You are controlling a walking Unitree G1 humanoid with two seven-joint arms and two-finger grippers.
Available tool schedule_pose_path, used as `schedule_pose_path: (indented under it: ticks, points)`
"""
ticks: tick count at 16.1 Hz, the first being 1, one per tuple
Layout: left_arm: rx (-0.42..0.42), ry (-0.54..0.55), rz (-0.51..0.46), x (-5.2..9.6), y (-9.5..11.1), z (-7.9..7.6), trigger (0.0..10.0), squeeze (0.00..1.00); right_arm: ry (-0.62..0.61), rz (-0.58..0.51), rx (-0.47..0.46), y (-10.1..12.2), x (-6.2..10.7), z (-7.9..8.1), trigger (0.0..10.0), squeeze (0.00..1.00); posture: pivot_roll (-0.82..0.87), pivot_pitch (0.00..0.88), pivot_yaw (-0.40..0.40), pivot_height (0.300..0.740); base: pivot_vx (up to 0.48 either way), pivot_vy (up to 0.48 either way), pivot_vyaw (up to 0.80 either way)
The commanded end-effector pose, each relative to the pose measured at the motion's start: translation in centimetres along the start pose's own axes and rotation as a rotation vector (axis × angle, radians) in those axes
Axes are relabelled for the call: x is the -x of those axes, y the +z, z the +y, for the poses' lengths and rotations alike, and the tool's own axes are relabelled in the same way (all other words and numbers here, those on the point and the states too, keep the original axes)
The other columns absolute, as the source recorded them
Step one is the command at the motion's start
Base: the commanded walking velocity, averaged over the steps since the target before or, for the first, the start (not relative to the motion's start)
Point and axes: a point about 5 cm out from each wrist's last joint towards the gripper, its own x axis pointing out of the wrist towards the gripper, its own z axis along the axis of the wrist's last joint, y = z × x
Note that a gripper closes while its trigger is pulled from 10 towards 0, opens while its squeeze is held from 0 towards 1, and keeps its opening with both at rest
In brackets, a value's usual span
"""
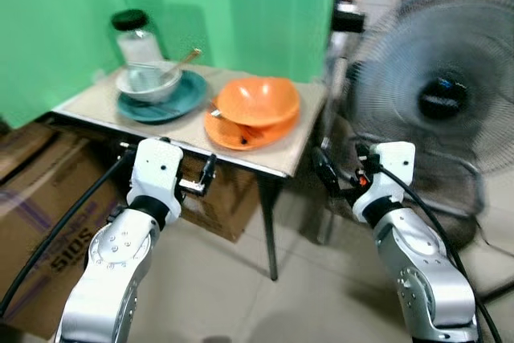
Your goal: Setting the table
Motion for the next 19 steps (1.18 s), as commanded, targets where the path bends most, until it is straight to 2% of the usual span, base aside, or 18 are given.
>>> schedule_pose_path:
  ticks: [1,10,13,16,19]
  points:
    - [-0.013,-0.001,0.002,0.1,0.1,0.3,10.0,0.0,0.018,-0.014,-0.006,0.2,-0.3,0.6,10.0,0.0,0.14,0.0,0.059,0.74,0.334,0.0,0.0]
    - [-0.016,-0.026,0.017,0.2,-0.2,0.0,10.0,0.0,0.042,-0.033,-0.024,0.6,-0.5,0.8,10.0,0.0,0.14,0.0,0.055,0.74,0.33,0.0,0.0]
    - [-0.016,-0.025,0.015,0.2,-0.2,-0.1,10.0,0.0,0.075,-0.027,0.025,0.6,-0.6,1.1,10.0,0.0,0.14,0.0,0.052,0.74,0.329,0.0,0.0]
    - [-0.019,-0.021,0.014,0.2,-0.1,0.0,10.0,0.0,0.071,-0.03,0.023,0.8,-1.0,1.0,10.0,0.0,0.15,0.0,0.046,0.74,0.326,0.0,0.72]
    - [-0.026,-0.022,0.013,0.2,-0.1,0.1,10.0,0.0,0.056,-0.04,-0.01,1.1,-1.4,0.6,10.0,0.0,0.15,0.0,0.047,0.74,0.31,0.0,0.0]
